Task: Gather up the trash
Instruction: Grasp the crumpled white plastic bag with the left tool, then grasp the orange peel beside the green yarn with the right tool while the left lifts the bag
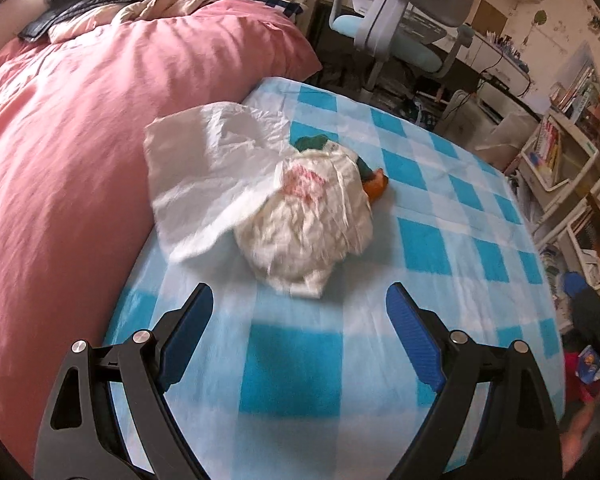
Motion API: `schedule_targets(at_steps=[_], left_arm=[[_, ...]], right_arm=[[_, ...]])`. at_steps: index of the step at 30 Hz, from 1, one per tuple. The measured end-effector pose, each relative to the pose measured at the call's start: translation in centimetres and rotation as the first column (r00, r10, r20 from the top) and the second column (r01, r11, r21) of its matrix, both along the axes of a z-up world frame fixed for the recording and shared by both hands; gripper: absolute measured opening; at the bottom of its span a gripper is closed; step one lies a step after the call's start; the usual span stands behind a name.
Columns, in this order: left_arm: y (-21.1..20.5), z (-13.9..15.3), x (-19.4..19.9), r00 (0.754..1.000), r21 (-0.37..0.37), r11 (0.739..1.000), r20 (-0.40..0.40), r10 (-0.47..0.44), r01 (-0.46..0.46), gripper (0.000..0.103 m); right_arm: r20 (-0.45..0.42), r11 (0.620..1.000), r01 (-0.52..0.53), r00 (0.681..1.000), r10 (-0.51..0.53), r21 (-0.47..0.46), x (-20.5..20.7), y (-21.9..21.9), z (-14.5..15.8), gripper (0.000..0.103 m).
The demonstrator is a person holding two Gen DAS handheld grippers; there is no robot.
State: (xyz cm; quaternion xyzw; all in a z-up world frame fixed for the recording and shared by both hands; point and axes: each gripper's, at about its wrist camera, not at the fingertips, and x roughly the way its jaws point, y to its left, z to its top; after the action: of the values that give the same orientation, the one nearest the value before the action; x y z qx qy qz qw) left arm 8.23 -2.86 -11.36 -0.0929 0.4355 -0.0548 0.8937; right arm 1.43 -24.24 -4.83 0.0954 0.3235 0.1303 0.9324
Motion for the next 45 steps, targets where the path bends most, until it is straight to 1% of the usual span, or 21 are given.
schedule_targets(at_steps=[5,7,8,9,12,15,16,19,20,22,24,25,29,31,33,36,38,40,42,45], left_arm=[[-0.8,-0.4,3.1,1.0,0.032,0.999,0.017,-0.01,0.009,0.084],[-1.0,-0.5,3.9,1.0,0.043,0.999,0.022,-0.018,0.017,0.075],[-1.0,-0.5,4.1,0.999,0.041,0.999,0.02,-0.025,0.024,0.063],[-1.1,-0.5,4.3,0.999,0.036,0.999,0.016,-0.036,0.036,0.044],[-1.0,-0.2,4.3,0.998,0.03,0.997,0.012,-0.066,0.066,0.031],[-0.9,1.0,3.2,0.995,0.02,0.994,-0.001,-0.104,0.104,0.029],[-0.8,1.8,2.4,0.992,0.021,0.992,-0.005,-0.127,0.127,0.029],[-0.2,3.8,0.0,0.986,0.043,0.985,-0.001,-0.167,0.167,0.029],[0.1,4.2,-0.8,0.987,0.054,0.986,0.006,-0.161,0.16,0.029],[1.4,4.8,-2.4,0.992,0.064,0.99,0.014,-0.128,0.127,0.031],[3.2,5.2,-3.4,0.997,0.03,0.997,0.025,-0.07,0.07,0.031],[4.6,5.6,-3.8,0.999,0.002,1.0,0.041,-0.023,0.023,0.031],[7.8,6.8,-4.2,0.992,-0.057,0.994,0.09,0.093,-0.088,0.031],[8.7,7.1,-4.3,0.987,-0.072,0.99,0.103,0.125,-0.118,0.031],[9.2,7.2,-4.1,0.984,-0.084,0.988,0.106,0.141,-0.133,0.031],[9.5,7.4,-3.8,0.984,-0.096,0.986,0.106,0.145,-0.135,0.031],[9.2,7.6,-3.7,0.985,-0.089,0.988,0.109,0.132,-0.122,0.031],[8.6,7.8,-3.6,0.987,-0.067,0.992,0.119,0.11,-0.103,0.031],[7.7,8.1,-3.5,0.988,-0.029,0.997,0.133,0.08,-0.077,0.031],[6.4,8.4,-3.3,0.988,0.022,0.999,0.151,0.042,-0.045,0.031]], right_arm=[[0.005,1.0,0.001,1.0,-0.001,0.025,0.4,-0.5,0.3,0.083],[0.001,1.0,0.002,1.0,-0.002,0.022,0.6,-0.6,0.1,0.083],[-0.002,1.0,0.004,1.0,-0.004,0.023,0.7,-0.7,0.1,0.083],[-0.006,1.0,0.006,1.0,-0.005,0.023,0.9,-0.8,-0.1,0.083],[-0.015,1.0,0.011,1.0,-0.01,0.023,1.3,-1.0,-0.3,0.083],[-0.02,1.0,0.011,1.0,-0.011,0.026,1.6,-0.8,-0.4,0.083],[-0.021,1.0,0.009,1.0,-0.008,0.025,1.6,-0.8,-0.4,0.083],[-0.036,1.0,-0.008,0.999,0.009,0.013,2.0,-0.1,-0.7,0.083],[-0.049,1.0,-0.015,0.999,0.016,0.011,2.3,0.2,-1.0,0.083],[-0.077,1.0,-0.023,0.997,0.024,0.011,2.8,0.6,-1.5,0.083],[-0.105,0.999,-0.032,0.994,0.033,0.004,3.7,1.2,-2.2,0.083],[-0.111,0.999,-0.035,0.993,0.035,0.002,4.0,1.4,-2.5,0.083],[-0.134,0.999,-0.045,0.99,0.043,-0.011,6.1,2.8,-3.2,0.083],[-0.143,0.998,-0.049,0.989,0.045,-0.026,7.1,3.4,-3.6,0.082],[-0.162,0.998,-0.055,0.986,0.049,-0.034,8.4,4.0,-4.3,0.075],[-0.177,0.998,-0.052,0.983,0.044,-0.041,10.0,4.5,-5.0,0.068],[-0.177,0.998,-0.044,0.984,0.036,-0.043,10.8,4.7,-5.2,0.067],[-0.178,0.998,-0.036,0.984,0.028,-0.046,11.6,5.0,-5.4,0.064],[-0.185,0.998,-0.033,0.983,0.023,-0.049,12.2,5.2,-5.7,0.06],[-0.195,0.998,-0.028,0.981,0.016,-0.06,12.9,5.5,-6.3,0.059]])
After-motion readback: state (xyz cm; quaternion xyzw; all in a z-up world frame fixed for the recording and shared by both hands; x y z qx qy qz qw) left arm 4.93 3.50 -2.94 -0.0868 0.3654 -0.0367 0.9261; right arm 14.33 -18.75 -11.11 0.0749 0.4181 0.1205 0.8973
